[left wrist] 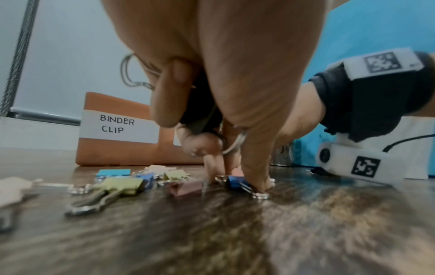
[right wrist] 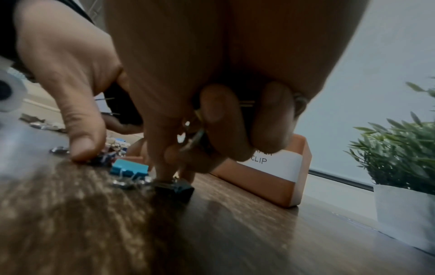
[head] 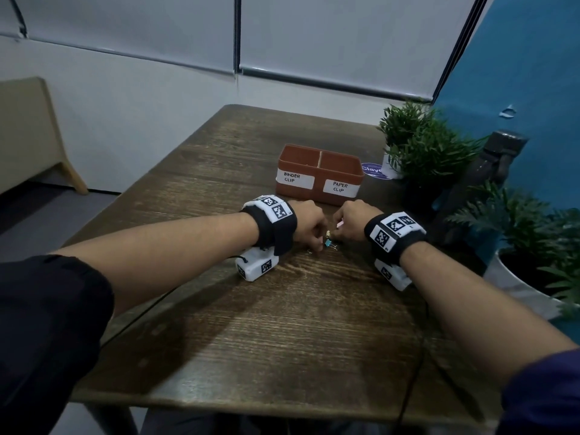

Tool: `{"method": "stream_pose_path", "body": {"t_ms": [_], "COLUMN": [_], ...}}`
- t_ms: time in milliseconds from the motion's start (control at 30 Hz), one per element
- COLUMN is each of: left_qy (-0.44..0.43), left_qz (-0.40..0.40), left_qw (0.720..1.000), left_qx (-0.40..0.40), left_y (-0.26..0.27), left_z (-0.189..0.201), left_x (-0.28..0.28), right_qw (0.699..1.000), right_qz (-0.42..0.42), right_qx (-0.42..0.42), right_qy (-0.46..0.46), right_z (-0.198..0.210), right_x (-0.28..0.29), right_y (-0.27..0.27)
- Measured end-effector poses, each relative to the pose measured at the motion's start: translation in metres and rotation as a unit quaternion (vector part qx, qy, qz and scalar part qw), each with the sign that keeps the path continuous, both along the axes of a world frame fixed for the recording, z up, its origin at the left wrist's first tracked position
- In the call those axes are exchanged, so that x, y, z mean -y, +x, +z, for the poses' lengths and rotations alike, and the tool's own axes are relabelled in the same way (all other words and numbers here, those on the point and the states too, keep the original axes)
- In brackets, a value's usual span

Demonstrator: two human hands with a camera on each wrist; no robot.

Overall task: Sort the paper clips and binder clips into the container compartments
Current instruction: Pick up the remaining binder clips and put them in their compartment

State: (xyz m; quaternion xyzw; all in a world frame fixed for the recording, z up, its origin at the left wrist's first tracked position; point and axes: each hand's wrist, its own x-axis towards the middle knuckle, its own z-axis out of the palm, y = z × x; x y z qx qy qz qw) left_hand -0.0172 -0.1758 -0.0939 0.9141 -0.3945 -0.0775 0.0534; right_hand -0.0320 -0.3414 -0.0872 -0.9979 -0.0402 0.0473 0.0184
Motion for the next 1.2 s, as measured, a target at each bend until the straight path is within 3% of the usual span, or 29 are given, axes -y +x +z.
{"method": "stream_pose_path", "body": {"t_ms": [167, 500, 700, 900, 1033, 1200], "left_qy": [-0.04, -0.019, -0.117, -0.241, -0.262, -0.188], "left_qz": [0.025, 0.002, 0.054, 0.182, 0.219, 0.219], "left_qw": [0.998, 1.0, 0.992, 0.948, 0.933, 0.955], "left_qx": [-0.044, -0.017, 0.002, 0.1, 0.114, 0.072], "left_y": [0.003, 0.002, 0.021, 0.075, 0.124, 0.17], "left_z": [-0.005, 0.004, 0.009, 0.056, 0.077, 0.067], "left_x": [0.0, -0.006, -0.025, -0.051, -0.049, -0.029], "right_qw": [1.0, 0.999, 0.992, 0.975, 0.958, 0.952], "right_qz": [0.01, 0.003, -0.052, -0.047, -0.073, -0.092], "right_qx": [-0.014, -0.019, 0.009, 0.075, 0.12, 0.139], "right_qy": [-0.023, -0.032, 0.111, 0.203, 0.25, 0.258], "right_z": [-0.003, -0.005, 0.013, 0.048, 0.073, 0.08], "right_x": [-0.004, -0.003, 0.018, 0.015, 0.003, -0.018], "right_y": [-0.001, -0.002, 0.005, 0.035, 0.077, 0.122]}}
